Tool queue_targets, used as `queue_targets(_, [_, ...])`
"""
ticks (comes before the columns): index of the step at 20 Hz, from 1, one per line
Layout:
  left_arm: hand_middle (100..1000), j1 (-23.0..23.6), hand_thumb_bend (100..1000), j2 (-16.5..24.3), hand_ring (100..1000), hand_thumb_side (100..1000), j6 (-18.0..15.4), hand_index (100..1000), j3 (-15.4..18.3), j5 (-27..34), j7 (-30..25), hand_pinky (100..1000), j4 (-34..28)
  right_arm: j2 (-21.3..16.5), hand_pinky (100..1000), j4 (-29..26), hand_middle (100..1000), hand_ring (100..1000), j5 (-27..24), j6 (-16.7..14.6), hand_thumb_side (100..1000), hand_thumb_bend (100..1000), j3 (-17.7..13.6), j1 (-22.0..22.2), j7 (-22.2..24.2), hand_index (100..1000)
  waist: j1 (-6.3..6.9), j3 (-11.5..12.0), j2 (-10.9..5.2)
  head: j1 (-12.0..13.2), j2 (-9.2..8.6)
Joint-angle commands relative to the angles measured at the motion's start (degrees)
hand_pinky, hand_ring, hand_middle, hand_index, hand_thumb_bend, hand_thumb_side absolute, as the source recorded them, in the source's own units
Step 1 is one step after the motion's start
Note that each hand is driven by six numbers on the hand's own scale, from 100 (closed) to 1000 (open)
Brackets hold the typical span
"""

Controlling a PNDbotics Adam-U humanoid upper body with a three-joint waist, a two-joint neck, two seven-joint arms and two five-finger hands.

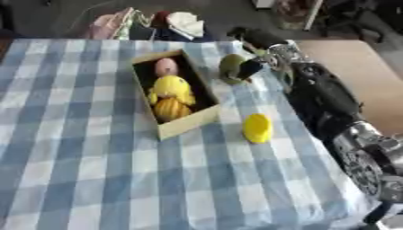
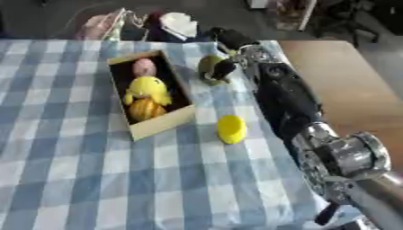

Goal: Pick up objects on the table and place them in the box.

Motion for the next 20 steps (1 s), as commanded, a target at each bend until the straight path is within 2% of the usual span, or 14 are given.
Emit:
queue_targets(1, [541,-0.33,100,0.41,503,543,-0.01,725,0.58,-0.29,-0.17,710,-0.79,-1.82,854,-0.23,967,911,0.88,1.41,398,482,-0.37,-1.08,-0.21,1000,1.05,0.05,-0.36,-0.07,-0.26])
queue_targets(5, [541,-0.35,100,0.36,502,544,0.01,725,0.56,-0.34,-0.22,710,-0.80,-1.78,832,0.39,938,884,1.58,2.93,339,446,-0.41,-0.96,0.30,998,1.06,0.05,-0.32,-0.04,-0.22])
queue_targets(7, [541,-0.38,100,0.36,503,543,0.00,725,0.55,-0.32,-0.25,711,-0.83,-1.70,794,0.64,885,833,1.97,3.16,286,424,-0.31,-0.84,0.93,962,1.08,0.06,-0.30,-0.01,-0.15])
queue_targets(9, [541,-0.40,100,0.37,503,543,-0.01,725,0.55,-0.30,-0.26,710,-0.84,-1.57,778,0.65,842,804,2.33,2.98,255,406,-0.23,-0.79,1.60,941,1.09,0.06,-0.28,0.00,-0.12])
queue_targets(14, [541,-0.50,100,0.26,503,544,0.01,725,0.48,-0.28,-0.39,710,-0.86,-1.10,763,0.66,753,758,3.42,1.53,111,369,0.01,-0.70,3.59,850,1.12,0.11,-0.18,-0.08,-0.12])
queue_targets(20, [540,-0.50,100,0.16,503,546,0.08,725,0.49,-0.30,-0.45,710,-0.86,-0.87,745,0.74,697,721,3.92,0.41,100,345,-0.04,-0.41,5.60,758,1.07,0.19,-0.14,-0.02,-0.08])
